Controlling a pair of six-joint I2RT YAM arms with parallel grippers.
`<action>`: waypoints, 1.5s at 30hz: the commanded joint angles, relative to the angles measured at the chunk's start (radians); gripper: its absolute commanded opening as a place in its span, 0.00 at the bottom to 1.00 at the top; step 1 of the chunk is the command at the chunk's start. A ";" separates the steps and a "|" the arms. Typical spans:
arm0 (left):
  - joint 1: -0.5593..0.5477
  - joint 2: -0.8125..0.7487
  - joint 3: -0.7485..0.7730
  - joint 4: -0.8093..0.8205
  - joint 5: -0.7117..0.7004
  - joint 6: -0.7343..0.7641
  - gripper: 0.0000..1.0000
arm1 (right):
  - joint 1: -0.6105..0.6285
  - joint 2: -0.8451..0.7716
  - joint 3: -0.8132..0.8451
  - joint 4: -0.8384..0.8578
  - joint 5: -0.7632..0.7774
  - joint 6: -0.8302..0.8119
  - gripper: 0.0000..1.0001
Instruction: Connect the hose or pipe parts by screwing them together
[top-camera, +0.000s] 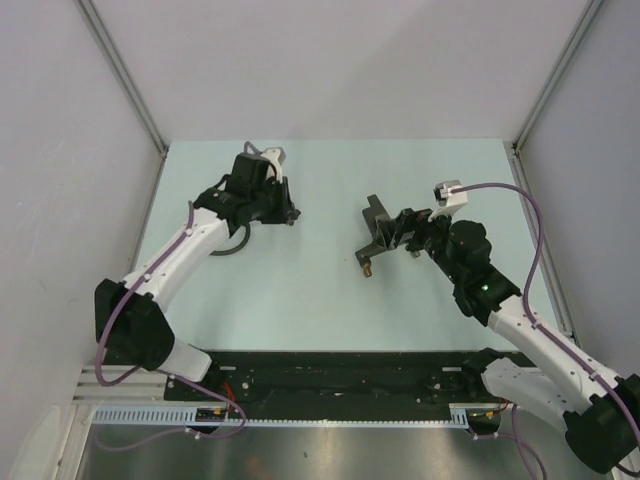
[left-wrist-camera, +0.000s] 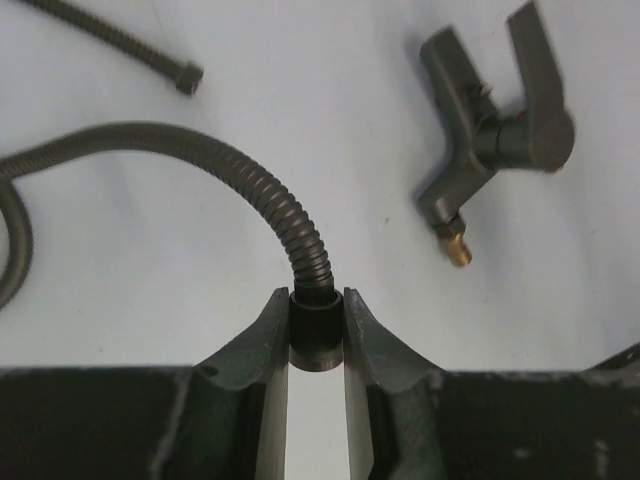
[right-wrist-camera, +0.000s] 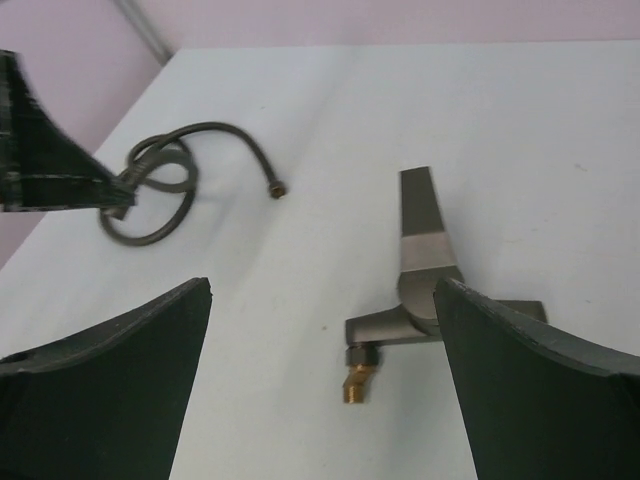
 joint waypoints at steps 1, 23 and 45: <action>-0.001 0.099 0.196 0.061 -0.042 0.034 0.00 | -0.007 0.117 0.001 0.087 0.172 -0.007 0.99; -0.085 0.656 0.954 0.306 0.474 -0.194 0.00 | -0.053 0.506 0.024 0.192 0.092 -0.050 1.00; 0.180 0.224 0.127 0.343 0.570 -0.154 0.00 | -0.021 0.679 0.026 0.408 -0.141 -0.212 0.44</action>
